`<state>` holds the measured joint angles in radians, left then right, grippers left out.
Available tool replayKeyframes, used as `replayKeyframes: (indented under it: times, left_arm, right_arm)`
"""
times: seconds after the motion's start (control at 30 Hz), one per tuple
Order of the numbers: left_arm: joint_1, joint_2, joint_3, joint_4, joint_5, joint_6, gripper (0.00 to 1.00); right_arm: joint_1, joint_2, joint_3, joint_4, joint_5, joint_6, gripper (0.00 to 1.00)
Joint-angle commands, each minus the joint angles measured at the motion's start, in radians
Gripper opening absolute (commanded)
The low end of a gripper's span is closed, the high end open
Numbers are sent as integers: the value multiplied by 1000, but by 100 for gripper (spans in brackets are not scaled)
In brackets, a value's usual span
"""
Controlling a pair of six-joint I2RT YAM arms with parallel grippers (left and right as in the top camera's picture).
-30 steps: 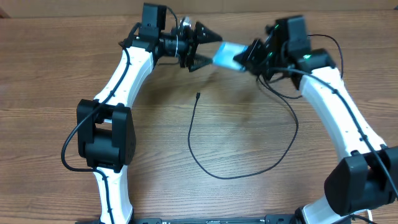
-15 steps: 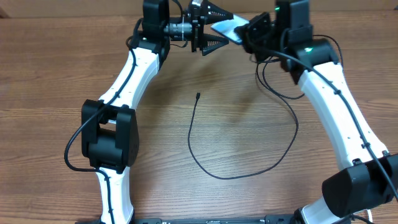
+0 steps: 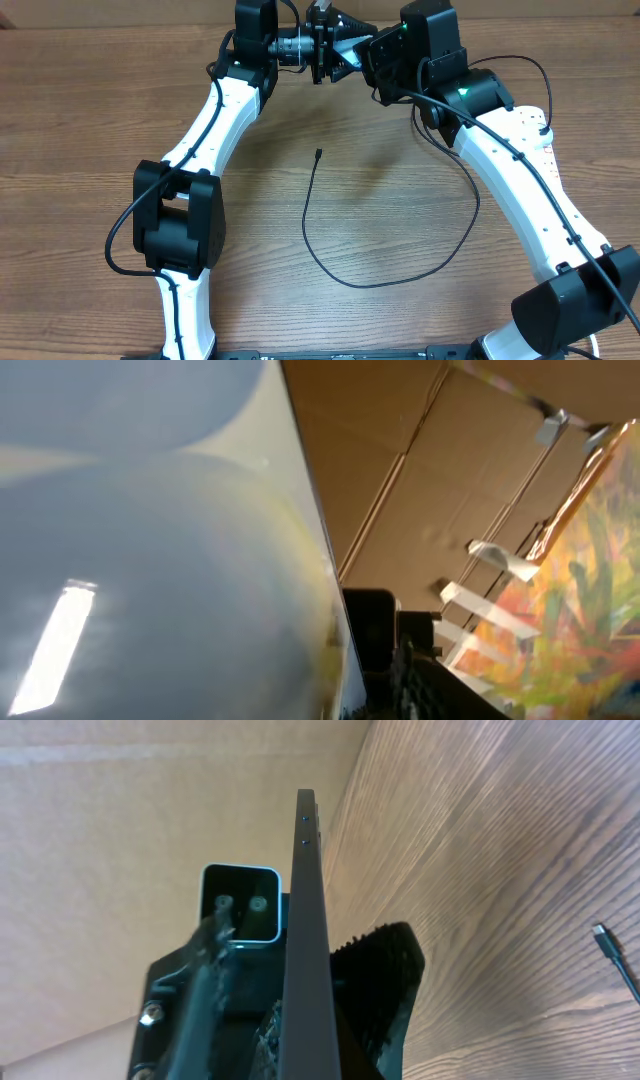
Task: Plug charger to phone and switch on socket
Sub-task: 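Raise the phone with both grippers and rotate it upward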
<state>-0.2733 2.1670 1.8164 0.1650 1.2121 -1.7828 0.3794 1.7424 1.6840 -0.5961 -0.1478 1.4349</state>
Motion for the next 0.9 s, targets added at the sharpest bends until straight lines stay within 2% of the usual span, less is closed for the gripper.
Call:
replayKeyframes:
  times: [0.0, 0.1, 0.53, 0.63, 0.87]
  left_arm:
    - [0, 4, 14, 3, -41, -51, 47]
    - [6, 4, 14, 3, -62, -66, 35]
    - [24, 4, 14, 3, -122, -84, 30]
    - [24, 4, 14, 3, -138, -84, 25]
    - [24, 4, 14, 3, -159, -108, 24]
  right_arm:
    - [-11, -31, 32, 27, 20, 13, 4]
    - [-25, -32, 32, 30, 16, 13, 4]
    - [-35, -32, 32, 59, -24, 13, 4]
    - [-35, -32, 32, 69, -40, 13, 4]
    - [-35, -32, 32, 72, -84, 37, 4]
